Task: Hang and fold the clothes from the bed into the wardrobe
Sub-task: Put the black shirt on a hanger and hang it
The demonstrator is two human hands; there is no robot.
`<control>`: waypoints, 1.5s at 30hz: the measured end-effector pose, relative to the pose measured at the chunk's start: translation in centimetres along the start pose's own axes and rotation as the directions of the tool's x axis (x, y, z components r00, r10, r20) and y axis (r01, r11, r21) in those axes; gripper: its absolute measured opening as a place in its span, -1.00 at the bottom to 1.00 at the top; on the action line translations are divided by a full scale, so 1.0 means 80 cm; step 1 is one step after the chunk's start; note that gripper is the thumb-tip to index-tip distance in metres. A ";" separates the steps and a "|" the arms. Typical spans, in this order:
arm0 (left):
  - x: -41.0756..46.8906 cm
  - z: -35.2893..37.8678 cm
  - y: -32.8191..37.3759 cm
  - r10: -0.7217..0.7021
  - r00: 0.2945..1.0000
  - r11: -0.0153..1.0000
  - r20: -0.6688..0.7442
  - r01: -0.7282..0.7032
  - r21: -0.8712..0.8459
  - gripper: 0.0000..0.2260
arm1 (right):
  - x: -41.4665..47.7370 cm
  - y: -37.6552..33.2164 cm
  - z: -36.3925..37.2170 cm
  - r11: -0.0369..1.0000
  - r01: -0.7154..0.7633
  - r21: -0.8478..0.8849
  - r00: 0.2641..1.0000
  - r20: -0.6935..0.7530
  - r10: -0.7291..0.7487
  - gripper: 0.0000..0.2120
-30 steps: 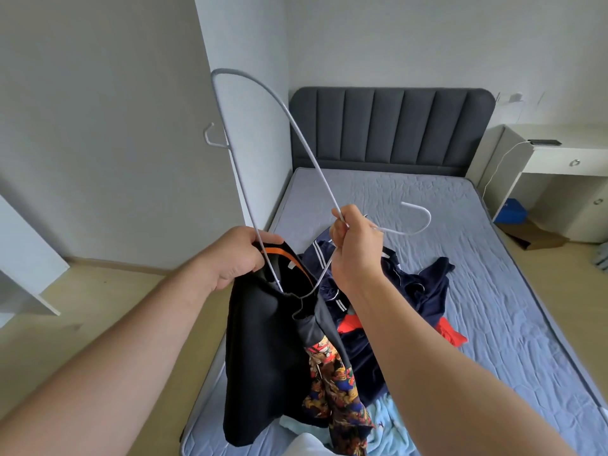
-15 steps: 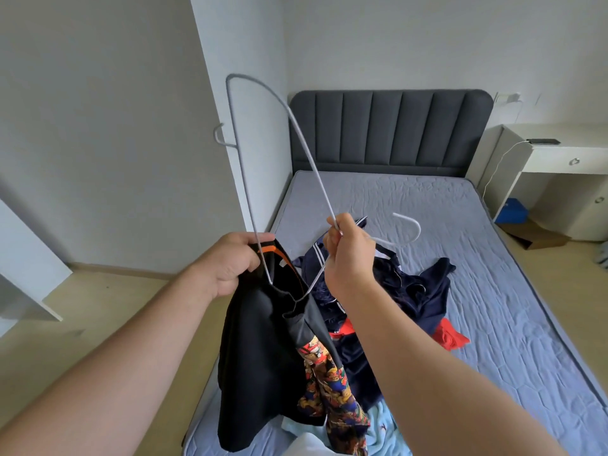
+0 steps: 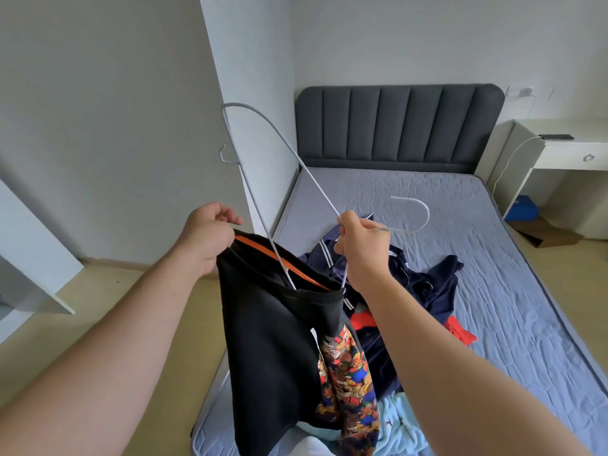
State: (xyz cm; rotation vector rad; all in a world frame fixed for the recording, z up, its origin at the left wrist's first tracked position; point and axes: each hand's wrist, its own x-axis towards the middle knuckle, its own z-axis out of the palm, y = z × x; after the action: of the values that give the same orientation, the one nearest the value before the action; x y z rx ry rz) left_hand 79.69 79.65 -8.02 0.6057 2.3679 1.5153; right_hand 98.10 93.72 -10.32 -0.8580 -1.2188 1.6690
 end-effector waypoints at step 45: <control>-0.055 0.000 0.034 0.312 0.818 0.947 0.484 -0.228 -0.227 -0.40 | -0.033 -0.016 0.029 0.790 -0.048 0.611 0.986 -0.097 0.135 -0.75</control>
State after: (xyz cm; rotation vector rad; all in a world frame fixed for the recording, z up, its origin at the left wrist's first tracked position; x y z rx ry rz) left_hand 84.11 78.51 -5.56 1.1839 1.7884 1.4016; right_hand 97.38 90.65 -8.37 -0.6108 -0.4817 1.8861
